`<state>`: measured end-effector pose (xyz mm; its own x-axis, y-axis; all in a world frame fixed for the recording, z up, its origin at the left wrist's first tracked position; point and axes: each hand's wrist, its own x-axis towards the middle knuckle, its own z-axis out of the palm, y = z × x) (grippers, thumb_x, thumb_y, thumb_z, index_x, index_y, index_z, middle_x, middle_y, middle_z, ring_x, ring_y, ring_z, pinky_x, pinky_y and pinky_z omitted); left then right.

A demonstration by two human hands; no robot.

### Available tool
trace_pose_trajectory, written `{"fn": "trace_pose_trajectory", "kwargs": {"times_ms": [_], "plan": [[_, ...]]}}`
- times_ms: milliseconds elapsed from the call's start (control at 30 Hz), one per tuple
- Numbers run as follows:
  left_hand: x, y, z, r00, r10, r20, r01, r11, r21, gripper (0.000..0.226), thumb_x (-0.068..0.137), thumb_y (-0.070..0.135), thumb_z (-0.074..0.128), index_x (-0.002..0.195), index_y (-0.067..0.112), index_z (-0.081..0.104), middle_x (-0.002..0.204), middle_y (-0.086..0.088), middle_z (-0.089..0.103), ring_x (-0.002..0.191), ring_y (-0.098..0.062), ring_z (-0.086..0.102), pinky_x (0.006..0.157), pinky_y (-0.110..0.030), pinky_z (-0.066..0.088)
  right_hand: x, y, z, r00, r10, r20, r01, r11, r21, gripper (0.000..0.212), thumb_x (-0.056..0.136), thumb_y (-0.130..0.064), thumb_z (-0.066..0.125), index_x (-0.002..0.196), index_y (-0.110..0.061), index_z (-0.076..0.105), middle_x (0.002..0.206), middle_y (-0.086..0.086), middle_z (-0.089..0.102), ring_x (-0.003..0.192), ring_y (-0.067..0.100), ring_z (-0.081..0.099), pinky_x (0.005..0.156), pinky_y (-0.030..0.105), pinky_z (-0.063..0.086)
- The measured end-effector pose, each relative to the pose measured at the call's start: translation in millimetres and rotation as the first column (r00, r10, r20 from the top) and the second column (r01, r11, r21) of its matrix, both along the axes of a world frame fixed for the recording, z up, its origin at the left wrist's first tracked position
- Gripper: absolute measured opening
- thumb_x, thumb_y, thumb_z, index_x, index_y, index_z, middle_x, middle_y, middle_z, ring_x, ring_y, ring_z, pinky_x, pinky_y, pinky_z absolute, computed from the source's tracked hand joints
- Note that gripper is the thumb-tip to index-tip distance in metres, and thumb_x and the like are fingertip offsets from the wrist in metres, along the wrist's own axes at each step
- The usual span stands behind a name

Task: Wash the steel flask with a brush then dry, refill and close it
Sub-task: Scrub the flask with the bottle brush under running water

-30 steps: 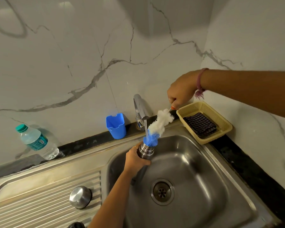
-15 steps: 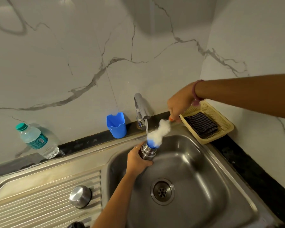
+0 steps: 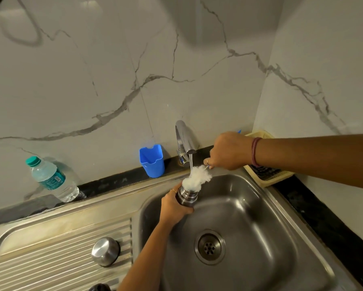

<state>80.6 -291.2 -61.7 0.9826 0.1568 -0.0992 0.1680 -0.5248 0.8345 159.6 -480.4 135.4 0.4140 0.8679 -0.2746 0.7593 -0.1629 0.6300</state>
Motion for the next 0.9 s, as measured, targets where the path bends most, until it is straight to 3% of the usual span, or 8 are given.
{"fn": "trace_pose_trajectory", "kwargs": {"times_ms": [100, 200, 300, 367, 467, 633, 767, 900], "plan": [[-4, -7, 2, 1.000, -0.013, 0.011, 0.013, 1.000, -0.005, 0.088, 0.058, 0.004, 0.088, 0.138, 0.019, 0.054, 0.110, 0.012, 0.063, 0.092, 0.003, 0.057, 0.077, -0.001, 0.043, 2, 14, 5, 0.873, -0.373, -0.316, 0.380, 0.924, -0.039, 0.034, 0.098, -0.039, 0.042, 0.073, -0.020, 0.056, 0.068, -0.003, 0.053, 0.061, 0.018, 0.044, 0.053, 0.028, 0.034], [-6, -16, 3, 1.000, 0.002, 0.029, -0.002, 1.000, -0.022, 0.087, 0.059, 0.003, 0.087, 0.137, 0.018, 0.054, 0.106, 0.016, 0.061, 0.091, 0.012, 0.055, 0.074, 0.003, 0.039, 28, 27, 6, 0.472, -0.658, -0.586, 0.652, 0.708, -0.270, 0.032, 0.095, -0.033, 0.052, 0.067, -0.019, 0.060, 0.060, -0.002, 0.043, 0.051, 0.012, 0.037, 0.050, 0.022, 0.032], [-7, -22, 3, 0.998, 0.034, 0.049, -0.032, 0.999, -0.041, 0.088, 0.058, 0.006, 0.088, 0.138, 0.023, 0.053, 0.106, 0.021, 0.060, 0.092, 0.017, 0.053, 0.079, 0.002, 0.040, 58, 36, -3, 0.125, -0.802, -0.584, 0.742, 0.466, -0.482, 0.028, 0.096, -0.031, 0.053, 0.084, -0.013, 0.070, 0.059, -0.004, 0.049, 0.039, 0.005, 0.031, 0.039, 0.016, 0.026], [-8, -22, 2, 0.998, 0.041, 0.047, -0.039, 0.999, -0.033, 0.088, 0.058, 0.007, 0.088, 0.137, 0.026, 0.053, 0.106, 0.022, 0.061, 0.092, 0.017, 0.054, 0.084, -0.002, 0.044, 67, 38, -14, 0.030, -0.820, -0.572, 0.747, 0.399, -0.532, 0.026, 0.093, -0.032, 0.056, 0.090, -0.011, 0.071, 0.065, -0.004, 0.054, 0.041, 0.005, 0.034, 0.041, 0.017, 0.028], [-8, -18, 0, 0.999, 0.020, 0.034, -0.019, 1.000, -0.010, 0.089, 0.059, 0.008, 0.087, 0.140, 0.022, 0.053, 0.112, 0.015, 0.066, 0.095, 0.006, 0.059, 0.078, 0.002, 0.041, 56, 36, -14, 0.181, -0.787, -0.590, 0.737, 0.506, -0.448, 0.026, 0.093, -0.033, 0.056, 0.080, -0.012, 0.063, 0.065, -0.002, 0.046, 0.043, 0.006, 0.034, 0.045, 0.019, 0.029], [-7, -12, -1, 0.999, 0.044, 0.016, -0.044, 0.999, -0.008, 0.089, 0.056, 0.011, 0.087, 0.138, 0.026, 0.056, 0.106, 0.018, 0.066, 0.092, 0.009, 0.058, 0.075, 0.001, 0.039, 2, 22, 1, 0.951, -0.241, -0.195, 0.239, 0.970, -0.033, 0.026, 0.098, -0.033, 0.045, 0.090, -0.015, 0.062, 0.075, -0.001, 0.059, 0.063, 0.018, 0.052, 0.050, 0.026, 0.031], [-6, -11, 0, 0.999, 0.053, 0.009, -0.053, 0.999, -0.009, 0.088, 0.057, 0.006, 0.088, 0.137, 0.022, 0.056, 0.106, 0.016, 0.064, 0.091, 0.006, 0.058, 0.074, 0.001, 0.040, -6, 9, -8, 0.994, 0.104, 0.042, -0.101, 0.992, -0.072, 0.025, 0.096, -0.012, 0.040, 0.089, -0.017, 0.064, 0.065, -0.004, 0.053, 0.055, 0.017, 0.046, 0.045, 0.026, 0.025], [-6, -13, 2, 0.998, 0.062, 0.023, -0.062, 0.998, 0.013, 0.087, 0.058, 0.009, 0.088, 0.137, 0.020, 0.056, 0.109, 0.013, 0.066, 0.092, 0.002, 0.059, 0.073, 0.002, 0.040, -16, 13, -14, 0.987, -0.110, -0.114, 0.122, 0.987, 0.103, 0.020, 0.096, -0.021, 0.042, 0.091, -0.016, 0.060, 0.074, -0.003, 0.053, 0.062, 0.017, 0.049, 0.047, 0.025, 0.024]]}}
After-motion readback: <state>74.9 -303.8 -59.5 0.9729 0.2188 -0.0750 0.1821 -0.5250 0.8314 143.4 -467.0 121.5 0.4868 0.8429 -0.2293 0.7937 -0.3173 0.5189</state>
